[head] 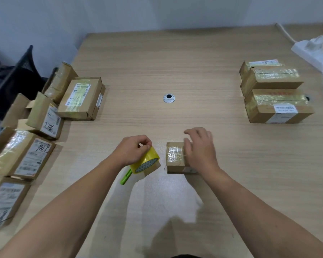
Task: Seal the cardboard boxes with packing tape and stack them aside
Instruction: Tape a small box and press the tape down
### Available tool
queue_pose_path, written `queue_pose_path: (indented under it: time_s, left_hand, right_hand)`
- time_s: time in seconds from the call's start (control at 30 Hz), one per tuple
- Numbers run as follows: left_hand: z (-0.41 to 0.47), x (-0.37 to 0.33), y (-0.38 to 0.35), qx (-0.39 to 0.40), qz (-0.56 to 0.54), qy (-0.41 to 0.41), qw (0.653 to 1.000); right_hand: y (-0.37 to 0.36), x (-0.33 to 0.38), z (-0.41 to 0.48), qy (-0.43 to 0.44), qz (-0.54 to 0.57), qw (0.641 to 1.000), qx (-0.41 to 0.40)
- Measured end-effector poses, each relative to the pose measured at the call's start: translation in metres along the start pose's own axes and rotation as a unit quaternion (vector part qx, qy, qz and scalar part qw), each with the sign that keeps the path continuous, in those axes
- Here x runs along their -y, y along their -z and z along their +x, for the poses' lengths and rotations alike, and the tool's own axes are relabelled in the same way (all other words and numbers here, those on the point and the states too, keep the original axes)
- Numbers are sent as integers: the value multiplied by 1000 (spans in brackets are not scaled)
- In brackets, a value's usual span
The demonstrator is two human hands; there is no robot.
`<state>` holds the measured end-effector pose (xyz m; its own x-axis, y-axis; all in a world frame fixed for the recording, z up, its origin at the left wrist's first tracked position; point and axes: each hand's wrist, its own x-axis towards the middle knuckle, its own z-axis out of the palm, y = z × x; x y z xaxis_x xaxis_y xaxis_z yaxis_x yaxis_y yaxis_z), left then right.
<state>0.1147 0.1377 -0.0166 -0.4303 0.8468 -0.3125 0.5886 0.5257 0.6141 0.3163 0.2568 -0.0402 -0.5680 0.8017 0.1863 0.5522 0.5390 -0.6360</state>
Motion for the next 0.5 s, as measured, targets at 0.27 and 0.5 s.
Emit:
queue_pose_path:
  time_s: [0.27,0.5]
  left_hand:
    - [-12,-7,4,-54,-49,27,997]
    - [-11,-6,3,-57,-76,44,994]
  right_hand:
    - [-37,66,12,-104,117,958,239]
    - [-47,71,9,-115,160,960,197]
